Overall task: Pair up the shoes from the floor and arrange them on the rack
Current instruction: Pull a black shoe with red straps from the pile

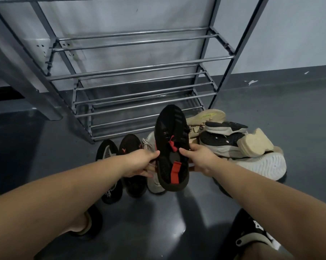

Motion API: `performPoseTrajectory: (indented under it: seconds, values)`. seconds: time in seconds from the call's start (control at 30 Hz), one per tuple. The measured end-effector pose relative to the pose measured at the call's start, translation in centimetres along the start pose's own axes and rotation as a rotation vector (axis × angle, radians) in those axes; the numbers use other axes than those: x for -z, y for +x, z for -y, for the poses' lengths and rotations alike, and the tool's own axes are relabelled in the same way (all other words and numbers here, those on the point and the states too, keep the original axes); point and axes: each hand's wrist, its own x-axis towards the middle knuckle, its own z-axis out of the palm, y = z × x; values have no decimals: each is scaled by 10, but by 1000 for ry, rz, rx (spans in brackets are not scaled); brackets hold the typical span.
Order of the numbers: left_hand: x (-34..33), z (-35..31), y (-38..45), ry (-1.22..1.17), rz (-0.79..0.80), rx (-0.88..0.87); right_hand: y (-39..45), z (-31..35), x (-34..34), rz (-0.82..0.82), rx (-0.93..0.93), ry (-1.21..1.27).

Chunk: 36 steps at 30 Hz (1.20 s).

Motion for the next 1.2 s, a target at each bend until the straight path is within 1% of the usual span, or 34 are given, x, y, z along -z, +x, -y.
performPoseTrajectory:
  seconds: [0.13, 0.23, 0.33, 0.47, 0.67, 0.77, 0.93, 1.1, 1.2]
  values:
    - [-6, 10, 16, 193, -5, 44, 9, -20, 3, -31, -64, -77]
    - [-21, 17, 28, 250, 37, 99, 18, -42, 8, -51, -115, -138]
    - [-33, 28, 43, 347, 22, 110, 22, -62, 13, -81, -175, -183]
    - [-44, 39, 58, 292, 52, 154, 30, -77, 22, -91, -211, -238]
    - [-48, 41, 79, 236, 26, 219, 39, -77, 31, -80, -254, -258]
    - [-53, 45, 88, 252, 37, 263, 43, -80, 33, -72, -274, -256]
    - [-62, 66, 94, 297, 60, 346, 45, -105, 28, -75, -318, -290]
    - [-65, 72, 95, 331, 110, 418, 44, -116, 24, -80, -296, -357]
    - [-66, 70, 93, 338, 106, 432, 43, -119, 22, -85, -281, -411]
